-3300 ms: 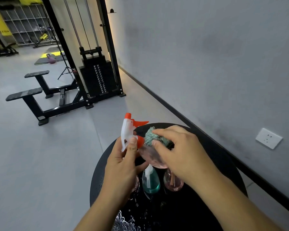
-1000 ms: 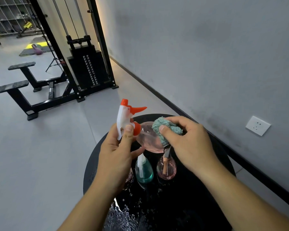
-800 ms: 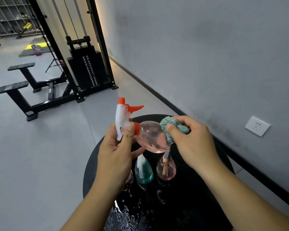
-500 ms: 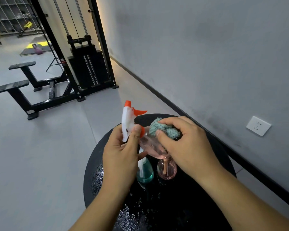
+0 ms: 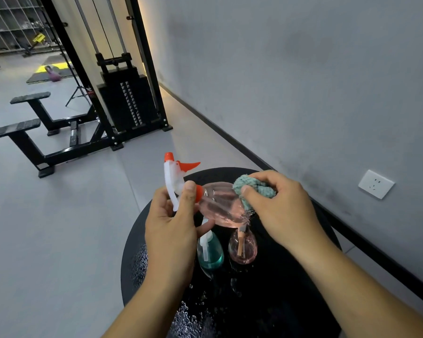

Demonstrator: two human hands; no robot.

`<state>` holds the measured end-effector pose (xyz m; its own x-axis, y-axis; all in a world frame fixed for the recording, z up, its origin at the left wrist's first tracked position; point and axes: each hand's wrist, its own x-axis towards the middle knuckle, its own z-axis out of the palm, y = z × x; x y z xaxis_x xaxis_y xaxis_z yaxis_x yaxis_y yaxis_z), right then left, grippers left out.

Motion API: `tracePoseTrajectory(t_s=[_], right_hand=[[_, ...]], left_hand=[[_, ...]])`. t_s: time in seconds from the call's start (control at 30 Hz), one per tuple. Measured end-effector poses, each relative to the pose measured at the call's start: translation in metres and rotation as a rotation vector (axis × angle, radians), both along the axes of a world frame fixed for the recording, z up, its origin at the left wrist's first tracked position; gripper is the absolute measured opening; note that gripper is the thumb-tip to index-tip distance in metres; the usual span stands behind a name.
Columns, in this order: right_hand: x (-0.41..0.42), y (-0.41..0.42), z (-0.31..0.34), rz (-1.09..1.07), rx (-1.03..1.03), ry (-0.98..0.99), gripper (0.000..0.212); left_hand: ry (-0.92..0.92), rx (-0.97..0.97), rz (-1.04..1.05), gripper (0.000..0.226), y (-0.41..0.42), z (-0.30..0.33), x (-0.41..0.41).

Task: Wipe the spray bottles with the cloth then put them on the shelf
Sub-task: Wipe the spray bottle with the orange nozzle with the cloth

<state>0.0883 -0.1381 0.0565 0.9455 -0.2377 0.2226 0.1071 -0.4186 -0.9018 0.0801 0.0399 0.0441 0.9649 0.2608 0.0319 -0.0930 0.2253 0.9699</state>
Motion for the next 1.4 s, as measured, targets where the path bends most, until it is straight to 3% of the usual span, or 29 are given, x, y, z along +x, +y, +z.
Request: tracePoseTrajectory(t_s=[0.13,0.37,0.57,0.7,0.93,1.2,1.4], right_hand=[[-0.008,0.018,0.001,0.097,-0.015,-0.089,0.022],[0.003,-0.002,-0.003,-0.015,0.056,0.004,0.011],[-0.004,0.010,-0.001,0.074,-0.029,-0.070,0.019],[0.004,-0.002,-0.004,0.007,0.080,-0.007,0.010],[0.004,-0.002,-0.003,0.060,0.159,-0.012,0.014],[0.007,-0.007,-0.003,0.012,0.226,-0.010,0.014],[0.008,-0.011,0.000,-0.008,0.234,-0.014,0.015]], left_hand=[[0.003,-0.001,-0.012,0.019,-0.002,-0.002,-0.001],[0.021,-0.032,0.015,0.023,0.001,0.000,0.001],[0.041,-0.022,0.005,0.024,0.000,0.002,0.000],[0.054,-0.041,0.023,0.024,0.004,0.006,0.001],[0.061,-0.056,0.039,0.031,0.006,0.009,0.002],[0.095,-0.039,-0.155,0.021,0.014,0.008,0.005],[0.056,0.027,-0.221,0.037,0.020,0.006,0.008]])
